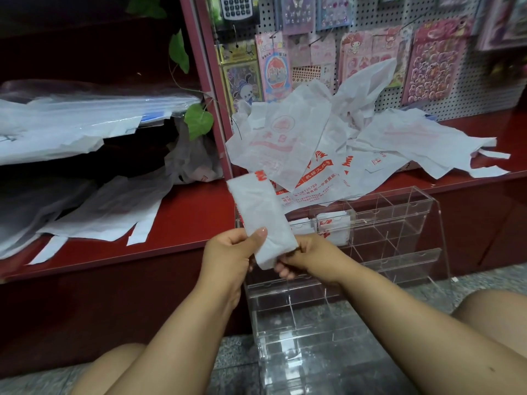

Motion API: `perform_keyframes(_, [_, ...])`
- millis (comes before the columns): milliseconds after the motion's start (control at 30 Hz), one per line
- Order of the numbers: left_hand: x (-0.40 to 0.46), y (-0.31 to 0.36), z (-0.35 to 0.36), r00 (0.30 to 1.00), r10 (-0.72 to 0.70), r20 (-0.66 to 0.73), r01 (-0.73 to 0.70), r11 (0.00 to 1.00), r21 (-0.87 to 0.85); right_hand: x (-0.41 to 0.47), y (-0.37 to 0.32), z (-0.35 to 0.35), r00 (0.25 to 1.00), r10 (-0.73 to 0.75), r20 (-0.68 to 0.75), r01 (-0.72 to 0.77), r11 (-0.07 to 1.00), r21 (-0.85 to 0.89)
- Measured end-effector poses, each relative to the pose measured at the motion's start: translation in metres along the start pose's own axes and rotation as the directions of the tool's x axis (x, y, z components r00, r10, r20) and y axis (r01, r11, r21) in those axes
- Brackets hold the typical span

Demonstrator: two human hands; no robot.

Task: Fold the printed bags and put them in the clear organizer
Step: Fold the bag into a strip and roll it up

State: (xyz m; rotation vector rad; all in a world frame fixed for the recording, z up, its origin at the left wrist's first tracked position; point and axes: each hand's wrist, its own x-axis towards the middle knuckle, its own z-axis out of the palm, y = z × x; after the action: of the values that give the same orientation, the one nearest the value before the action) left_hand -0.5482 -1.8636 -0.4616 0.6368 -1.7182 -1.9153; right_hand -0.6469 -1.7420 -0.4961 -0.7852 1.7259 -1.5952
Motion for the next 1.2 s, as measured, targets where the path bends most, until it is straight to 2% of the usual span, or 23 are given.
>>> perform_keyframes(100, [-0.001, -0.004, -0.002, 0.998, -0.03, 0.05, 0.027, 0.998, 0.049, -0.002, -0.006, -0.002, 1.0, 0.02, 0.003, -0.02, 0.979, 0.201])
perform_keyframes(200, [-0.003, -0.006, -0.004, 0.996, -0.017, 0.083, 0.006, 0.991, 0.133, -0.002, -0.01, -0.003, 0.999, 0.043, -0.002, -0.035, 0.826, 0.563])
perform_keyframes(267, [-0.005, -0.007, -0.005, 0.995, 0.0, 0.095, -0.016, 0.987, 0.162, -0.002, -0.01, -0.003, 0.999, 0.033, -0.03, -0.007, 0.782, 0.623])
perform_keyframes(400, [-0.009, -0.006, -0.002, 0.992, 0.03, 0.121, -0.056, 0.976, 0.212, -0.003, -0.007, 0.0, 0.997, 0.008, -0.08, 0.022, 0.927, 0.373])
perform_keyframes(533, [-0.006, -0.01, -0.002, 0.993, 0.056, 0.105, -0.084, 0.955, 0.285, -0.004, -0.007, 0.0, 0.973, -0.1, -0.21, 0.159, 0.944, 0.289])
perform_keyframes(600, [-0.004, -0.01, 0.0, 0.997, 0.048, 0.065, -0.065, 0.958, 0.279, -0.004, -0.007, -0.003, 0.952, -0.16, -0.262, 0.212, 0.96, 0.182])
perform_keyframes(700, [0.0, -0.005, -0.001, 0.997, -0.061, 0.039, 0.047, 0.953, 0.298, -0.004, -0.009, -0.007, 0.925, -0.235, -0.299, 0.239, 0.971, -0.021])
perform_keyframes(767, [0.0, 0.0, -0.002, 0.962, -0.251, 0.106, 0.213, 0.935, 0.284, -0.006, -0.009, -0.007, 0.918, -0.279, -0.283, 0.259, 0.96, -0.107])
perform_keyframes(833, [0.0, 0.004, -0.002, 0.909, -0.383, 0.163, 0.356, 0.919, 0.171, -0.009, -0.009, -0.006, 0.911, -0.31, -0.272, 0.27, 0.947, -0.172])
perform_keyframes(900, [0.001, 0.006, 0.0, 0.896, -0.403, 0.188, 0.407, 0.913, 0.022, -0.011, -0.008, -0.004, 0.91, -0.311, -0.274, 0.258, 0.943, -0.212])
perform_keyframes(967, [0.001, 0.006, 0.002, 0.911, -0.371, 0.182, 0.388, 0.92, -0.063, -0.013, -0.009, -0.002, 0.915, -0.291, -0.28, 0.232, 0.946, -0.224])
perform_keyframes(1100, [0.001, 0.005, 0.006, 0.977, -0.186, 0.103, 0.188, 0.982, -0.004, -0.013, -0.016, -0.007, 0.914, -0.225, -0.337, 0.064, 0.901, -0.428])
perform_keyframes(1133, [0.001, 0.004, 0.007, 0.985, -0.148, 0.093, 0.147, 0.989, 0.012, -0.013, -0.018, -0.009, 0.927, -0.175, -0.332, 0.028, 0.914, -0.406])
perform_keyframes(1200, [-0.001, 0.001, 0.008, 0.991, -0.086, 0.102, 0.083, 0.996, 0.035, -0.014, -0.021, -0.011, 0.968, -0.07, -0.243, 0.021, 0.98, -0.197])
